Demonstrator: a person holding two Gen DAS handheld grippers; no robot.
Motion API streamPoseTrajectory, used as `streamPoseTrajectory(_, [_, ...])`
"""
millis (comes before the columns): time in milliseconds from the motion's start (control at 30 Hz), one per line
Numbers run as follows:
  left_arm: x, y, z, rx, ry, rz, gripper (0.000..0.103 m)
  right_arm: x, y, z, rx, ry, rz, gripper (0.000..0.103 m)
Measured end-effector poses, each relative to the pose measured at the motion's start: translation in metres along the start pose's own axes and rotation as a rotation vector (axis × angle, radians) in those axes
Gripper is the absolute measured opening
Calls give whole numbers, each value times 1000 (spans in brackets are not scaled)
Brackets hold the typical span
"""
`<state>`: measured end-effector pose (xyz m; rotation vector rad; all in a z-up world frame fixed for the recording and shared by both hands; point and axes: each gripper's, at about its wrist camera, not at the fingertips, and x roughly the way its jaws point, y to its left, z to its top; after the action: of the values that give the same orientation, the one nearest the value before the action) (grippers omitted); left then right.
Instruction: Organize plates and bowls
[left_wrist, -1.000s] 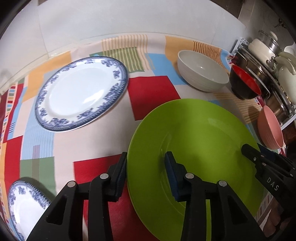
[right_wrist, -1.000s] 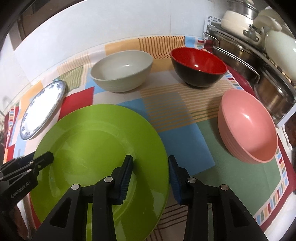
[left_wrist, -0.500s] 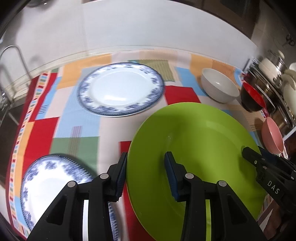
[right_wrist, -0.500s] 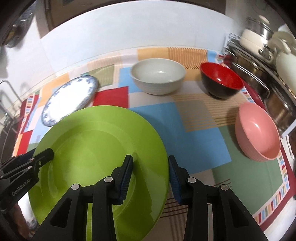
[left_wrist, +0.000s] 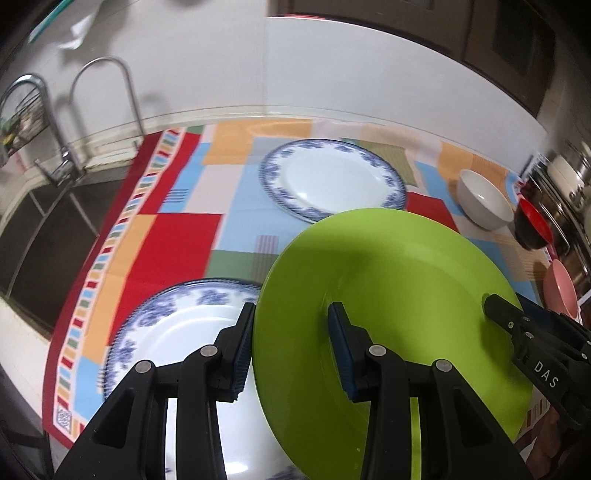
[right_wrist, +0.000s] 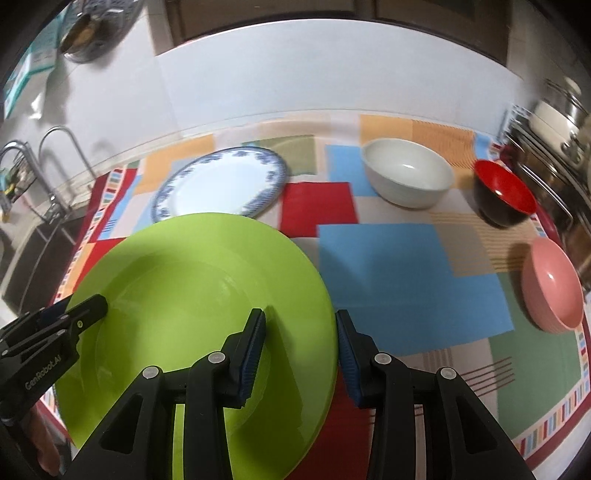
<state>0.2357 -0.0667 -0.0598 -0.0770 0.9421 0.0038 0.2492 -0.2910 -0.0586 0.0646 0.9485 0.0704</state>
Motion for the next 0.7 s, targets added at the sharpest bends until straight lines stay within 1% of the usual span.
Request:
streamPoseTrajectory(200, [-6,42,-8,-59,9,37,39,1,44,0,-60,7,28,39])
streamPoseTrajectory(433, [-9,87,-24,-112,37,68,39,8,91,-8,-121,38,65,39])
streamPoseTrajectory(700, [-10,126,-37,-150,68,93,39,16,130,-17,-155,77,93,39])
